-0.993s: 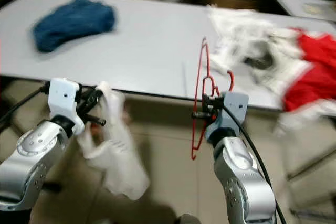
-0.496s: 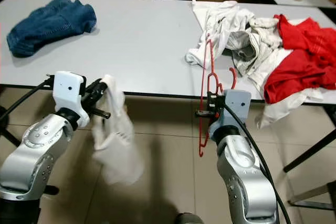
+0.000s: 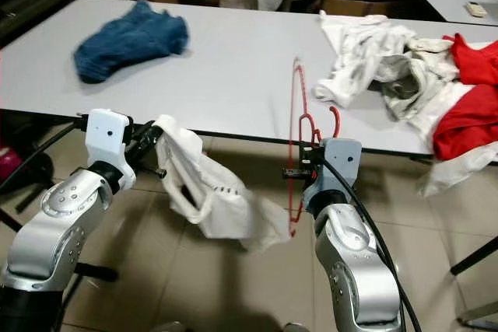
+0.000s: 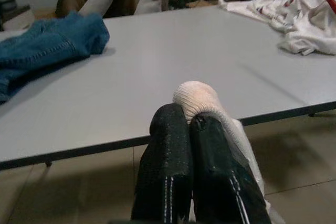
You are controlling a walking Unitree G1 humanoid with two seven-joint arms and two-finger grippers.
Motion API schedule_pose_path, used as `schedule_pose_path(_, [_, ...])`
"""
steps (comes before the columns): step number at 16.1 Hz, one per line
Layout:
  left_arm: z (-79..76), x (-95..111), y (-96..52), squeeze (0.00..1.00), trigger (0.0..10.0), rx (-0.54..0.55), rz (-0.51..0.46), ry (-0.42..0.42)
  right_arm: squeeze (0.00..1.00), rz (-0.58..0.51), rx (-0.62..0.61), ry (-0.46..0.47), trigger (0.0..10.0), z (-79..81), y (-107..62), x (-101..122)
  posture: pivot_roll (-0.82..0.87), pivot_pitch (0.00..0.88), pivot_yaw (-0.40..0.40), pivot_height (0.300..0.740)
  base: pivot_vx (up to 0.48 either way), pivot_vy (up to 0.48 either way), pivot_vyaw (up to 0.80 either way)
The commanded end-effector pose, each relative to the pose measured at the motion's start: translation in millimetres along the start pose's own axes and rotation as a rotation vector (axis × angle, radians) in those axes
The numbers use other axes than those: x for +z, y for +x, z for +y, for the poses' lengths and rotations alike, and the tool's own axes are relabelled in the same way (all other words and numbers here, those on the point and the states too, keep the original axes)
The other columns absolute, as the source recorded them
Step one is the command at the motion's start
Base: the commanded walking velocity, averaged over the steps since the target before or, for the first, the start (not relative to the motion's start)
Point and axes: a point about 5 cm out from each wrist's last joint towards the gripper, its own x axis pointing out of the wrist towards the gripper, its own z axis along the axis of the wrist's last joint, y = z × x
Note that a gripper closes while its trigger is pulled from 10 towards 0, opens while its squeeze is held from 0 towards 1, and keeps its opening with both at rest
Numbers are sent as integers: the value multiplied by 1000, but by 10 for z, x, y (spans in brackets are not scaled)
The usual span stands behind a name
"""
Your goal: Hang hanger
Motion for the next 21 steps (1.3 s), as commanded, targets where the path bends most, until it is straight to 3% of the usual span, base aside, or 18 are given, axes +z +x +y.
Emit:
schedule_pose_path(1, [-8,89,34,0,10000,-9,-44,14,0,-28,-5,-19,10000,-35,8,54,-78,0,53,740,0,442,0])
schedule_pose_path(11, [16,41,1,0,10000,0,-34,41,0,-14,0,0,10000,-1,69,6,-51,0,35,740,0,450,0])
schedule_pose_path(16, [-10,32,35,0,10000,-6,-33,35,0,-19,-6,-5,10000,-31,66,18,-64,0,36,740,0,451,-509])
schedule_pose_path(19, [-15,40,29,0,10000,21,-48,-26,0,-20,-4,-7,10000,-42,71,27,-64,0,24,740,0,0,0])
schedule_pose_path(21, [4,14,33,0,10000,50,-32,-5,0,-13,-2,-1,10000,-52,82,24,-63,0,11,740,0,0,0])
